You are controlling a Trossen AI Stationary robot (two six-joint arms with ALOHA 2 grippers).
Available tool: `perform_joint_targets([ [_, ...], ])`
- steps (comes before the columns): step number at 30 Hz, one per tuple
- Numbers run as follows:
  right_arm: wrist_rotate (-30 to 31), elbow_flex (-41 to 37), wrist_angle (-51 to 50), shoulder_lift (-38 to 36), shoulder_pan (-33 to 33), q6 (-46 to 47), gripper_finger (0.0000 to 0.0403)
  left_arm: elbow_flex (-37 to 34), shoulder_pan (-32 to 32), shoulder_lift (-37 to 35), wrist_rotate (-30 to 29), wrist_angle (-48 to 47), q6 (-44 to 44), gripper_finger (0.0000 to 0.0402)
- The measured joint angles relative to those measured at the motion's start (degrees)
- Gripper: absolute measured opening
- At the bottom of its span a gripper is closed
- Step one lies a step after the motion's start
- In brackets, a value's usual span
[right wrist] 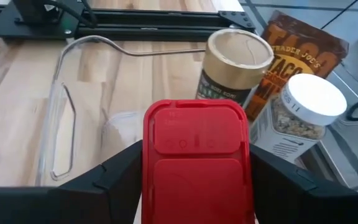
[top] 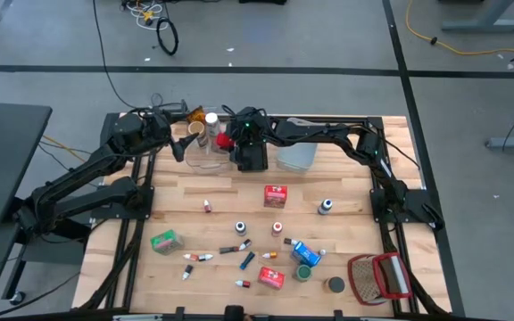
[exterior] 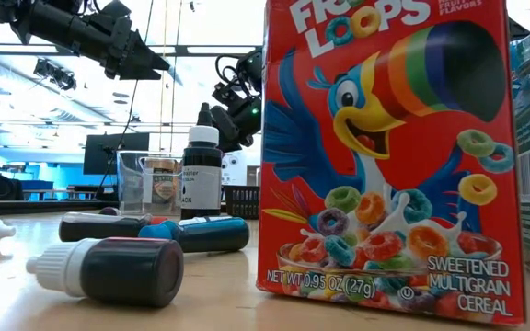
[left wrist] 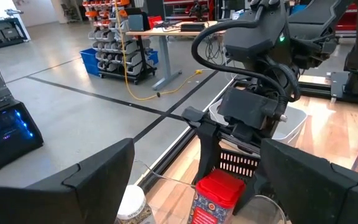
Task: Pick & Place Kitchen Items
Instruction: Put the red seasoning can into the transparent bin
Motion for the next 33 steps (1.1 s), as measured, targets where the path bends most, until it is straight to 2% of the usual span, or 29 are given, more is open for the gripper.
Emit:
perform_joint_targets([
  [7, -0.54, 0.00, 0.00, 0.00, 0.50, 0.60, 0.0253, -2.18, 0.01, 4.23, 1.49, -0.08, 5.00, 0.0357],
  [11, -1.10, 0.00, 0.08, 0.00, 0.53, 2.08, 0.0253, -2.94, -0.01, 9.09, 2.43, 1.60, 4.31, 0.0357],
  [17, -0.83, -0.02, 0.21, 0.00, 0.80, 0.45, 0.0253, -2.97, 0.01, 15.02, 0.43, 5.23, 2.80, 0.0357],
  [22, 1.55, -0.04, 2.66, 0.01, -0.38, 5.21, 0.0253, -2.97, -0.01, 15.86, 0.44, 7.69, 2.01, 0.0357],
  [29, -1.23, -0.04, 4.32, 1.74, -3.20, 7.53, 0.0253, -2.97, -0.01, 15.86, 0.44, 12.24, 2.01, 0.0357],
  [33, -2.96, -0.09, 7.33, 2.82, -2.90, 4.52, 0.0253, -2.97, -0.01, 15.84, 0.59, 13.77, 2.05, 0.0357],
])
